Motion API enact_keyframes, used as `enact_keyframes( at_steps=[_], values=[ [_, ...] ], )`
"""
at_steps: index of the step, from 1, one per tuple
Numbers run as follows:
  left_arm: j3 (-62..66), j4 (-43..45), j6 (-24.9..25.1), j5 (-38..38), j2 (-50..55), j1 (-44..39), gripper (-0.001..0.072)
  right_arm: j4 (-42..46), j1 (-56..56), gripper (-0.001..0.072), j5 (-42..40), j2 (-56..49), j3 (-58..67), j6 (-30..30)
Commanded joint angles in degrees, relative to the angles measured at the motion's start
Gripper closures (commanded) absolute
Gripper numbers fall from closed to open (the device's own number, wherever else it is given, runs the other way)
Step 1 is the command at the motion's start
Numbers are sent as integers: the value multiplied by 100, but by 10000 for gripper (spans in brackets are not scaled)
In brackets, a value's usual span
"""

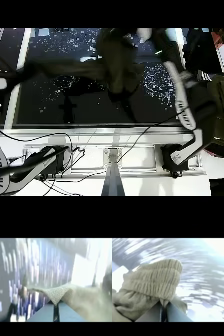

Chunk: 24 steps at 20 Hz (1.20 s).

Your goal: Fold the clothes and pants, and hang the long-sleeved shirts on hangers.

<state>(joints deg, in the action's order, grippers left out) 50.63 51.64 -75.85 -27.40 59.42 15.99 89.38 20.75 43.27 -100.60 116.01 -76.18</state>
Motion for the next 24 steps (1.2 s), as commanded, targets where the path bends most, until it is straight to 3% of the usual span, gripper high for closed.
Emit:
enact_keyframes(
  at_steps=[1, 5, 10, 12, 15, 17, 20, 24],
  values=[
    [1005, -133, -238, 1355, 166, 109, 687, 37, -1320, 690, -48, 693, 212, -933],
    [1462, -109, -232, 1191, 229, 758, 687, 37, -2378, 691, 662, 1482, 72, -1104],
    [1462, 415, -4, -1185, 457, 1836, 687, 87, -3099, 692, 2402, 2092, -911, -1432],
    [1462, 625, 503, -2037, 610, 2194, 687, 92, -3147, 691, 2800, 2487, -1659, -1364],
    [1460, 960, 2050, -3501, 841, 2566, 687, -11, -3143, 691, 3202, 3392, -3305, -1250],
    [1460, 1410, 2555, -4247, 1086, 2680, 686, -13, -3143, 691, 3333, 4107, -4583, -1222],
    [1458, 2208, 2524, -4618, 1502, 2691, 686, -50, -3143, 691, 3775, 5021, -6269, -1224],
    [1462, 2345, 2079, -4660, 1694, 2691, 686, -66, -3143, 691, 4520, 5565, -7370, -1224]
  ],
)
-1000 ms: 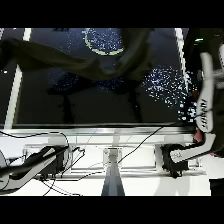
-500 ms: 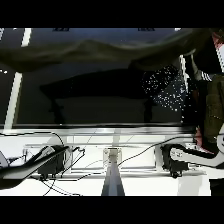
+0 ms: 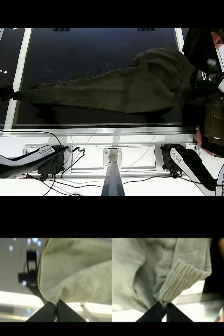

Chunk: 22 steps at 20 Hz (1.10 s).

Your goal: Fold the clothes and pants, and hang the long-sleeved shirts on hangers.

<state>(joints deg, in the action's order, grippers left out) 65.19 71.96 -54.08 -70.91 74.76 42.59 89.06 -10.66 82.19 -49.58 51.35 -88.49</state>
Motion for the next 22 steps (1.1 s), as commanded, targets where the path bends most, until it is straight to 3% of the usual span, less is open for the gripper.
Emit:
enact_keyframes(
  at_steps=[1, 8, 11, 13, 15, 19, 22],
  values=[
    [35, 313, -96, -295, 153, 31, 686, -35, -2, 691, 726, 483, -966, 7],
    [1088, 192, -55, -404, 87, 31, 687, -31, -2, 691, 826, 483, -968, 11],
    [1049, 472, 555, -1908, 31, 33, 688, -33, -2, 690, 826, 483, -968, 74],
    [855, 981, 549, -2520, 31, 37, 687, -28, -2, 690, 809, 483, -968, 195],
    [579, 2050, 544, -3032, 28, 50, 688, -31, -2, 690, 807, 483, -968, 267],
    [-9, 3187, 505, -2588, 35, 437, 688, -26, -2, 691, 1255, 483, -968, 341],
    [-15, 3488, 507, -2076, 33, 890, 688, 31, -2, 691, 1902, 483, -968, 695]
  ],
)
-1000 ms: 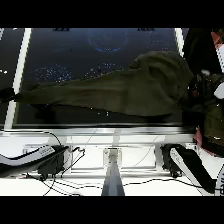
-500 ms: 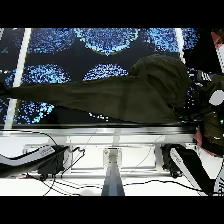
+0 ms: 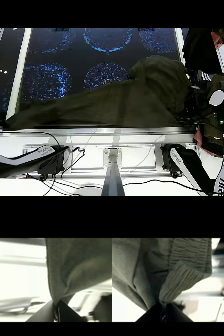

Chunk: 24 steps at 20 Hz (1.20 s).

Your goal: Fold the clothes and pants, and hang the long-sleeved shirts on hangers.

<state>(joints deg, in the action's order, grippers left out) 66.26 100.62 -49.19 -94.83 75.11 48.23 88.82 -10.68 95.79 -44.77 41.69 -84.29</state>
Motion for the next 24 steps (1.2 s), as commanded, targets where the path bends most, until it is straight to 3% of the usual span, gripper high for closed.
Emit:
enact_keyframes(
  at_steps=[1, 5, 8, 9, 11, 12, 15, 17, 24],
  values=[
    [-122, 730, 17, 520, -2, 446, 688, 59, 0, 691, 597, 2, -2, 354],
    [-122, 734, 17, 1587, 0, 614, 687, 68, 0, 691, 981, 2, -2, 452],
    [-125, 179, 17, 2070, 2, 605, 683, 98, 0, 689, 739, -2, -2, 448],
    [-127, 2, 15, 2068, 20, 605, 633, 83, 0, 624, 595, -2, -2, 446],
    [-129, -20, -282, 2046, 87, 597, 99, 81, 0, 301, 358, -2, -2, 444],
    [-129, 55, -638, 2050, 118, 597, 4, 79, 0, 269, 284, -4, -2, 446],
    [-90, -48, -1233, 2299, 83, 431, 7, 79, 0, 269, 107, -4, -2, 446],
    [96, -514, -1257, 2455, 76, 107, 8, 57, 0, 269, -501, -4, -2, 444],
    [337, -4446, -1209, 3215, 122, -1902, 11, -1908, 13, 270, -4664, -444, 131, 444]
  ],
)
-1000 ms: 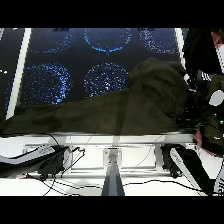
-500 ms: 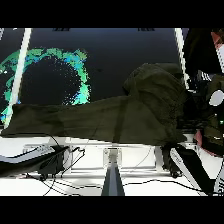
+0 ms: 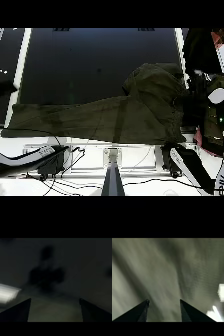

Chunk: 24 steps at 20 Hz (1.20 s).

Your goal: Fold the clothes and pants, and hang the long-sleeved shirts on hangers.

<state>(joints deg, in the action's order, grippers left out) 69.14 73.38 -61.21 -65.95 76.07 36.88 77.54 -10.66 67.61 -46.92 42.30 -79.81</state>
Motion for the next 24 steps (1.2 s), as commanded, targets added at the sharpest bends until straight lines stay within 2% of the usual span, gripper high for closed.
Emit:
enact_keyframes(
  at_steps=[1, 4, 6, 7, 8, 10, 13, 17, 18, 20, 21, 22, 23, 24],
  values=[
    [48, -1908, 13, 455, 33, -1156, 11, -717, 9, 269, -2356, -407, 105, -17],
    [48, -1947, 13, 710, 35, -2249, 11, -566, -144, 270, -3598, -1189, 321, -623],
    [48, -1947, 11, 968, 35, -2876, 11, -564, -306, 258, -3759, -1930, 761, -664],
    [48, -1947, 11, 1106, 35, -3132, 11, -566, -398, 201, -3746, -2326, 1027, -664],
    [48, -1947, 13, 1241, 35, -3379, 11, -584, -511, 190, -3635, -2761, 1346, -697],
    [48, -1945, 13, 1397, 35, -3742, 11, -702, -739, 190, -3163, -3558, 1996, -1200],
    [48, -1945, 42, 1460, 37, -4013, 11, -1084, -911, 192, -2317, -4415, 2798, -1561],
    [48, -1943, 76, 1460, 133, -4041, 11, -1370, -844, 215, -2177, -4846, 3285, -1882],
    [48, -1943, 76, 1460, 160, -4041, 11, -1443, -846, 270, -2184, -4896, 3327, -1921],
    [48, -1945, 76, 1460, 229, -4041, 11, -1469, -822, 527, -2170, -4981, 3340, -1904],
    [48, -1945, 76, 1460, 262, -4041, 12, -1473, -807, 528, -2177, -5034, 3340, -1775],
    [46, -1943, 76, 1460, 293, -4041, 12, -1458, -761, 578, -2201, -5075, 3340, -1593],
    [48, -1945, 76, 1458, 317, -4041, 12, -1456, -697, 687, -2284, -5108, 3340, -1405],
    [48, -1945, 76, 1458, 332, -4041, 12, -1451, -625, 690, -2424, -5108, 3342, -1305]
  ],
)
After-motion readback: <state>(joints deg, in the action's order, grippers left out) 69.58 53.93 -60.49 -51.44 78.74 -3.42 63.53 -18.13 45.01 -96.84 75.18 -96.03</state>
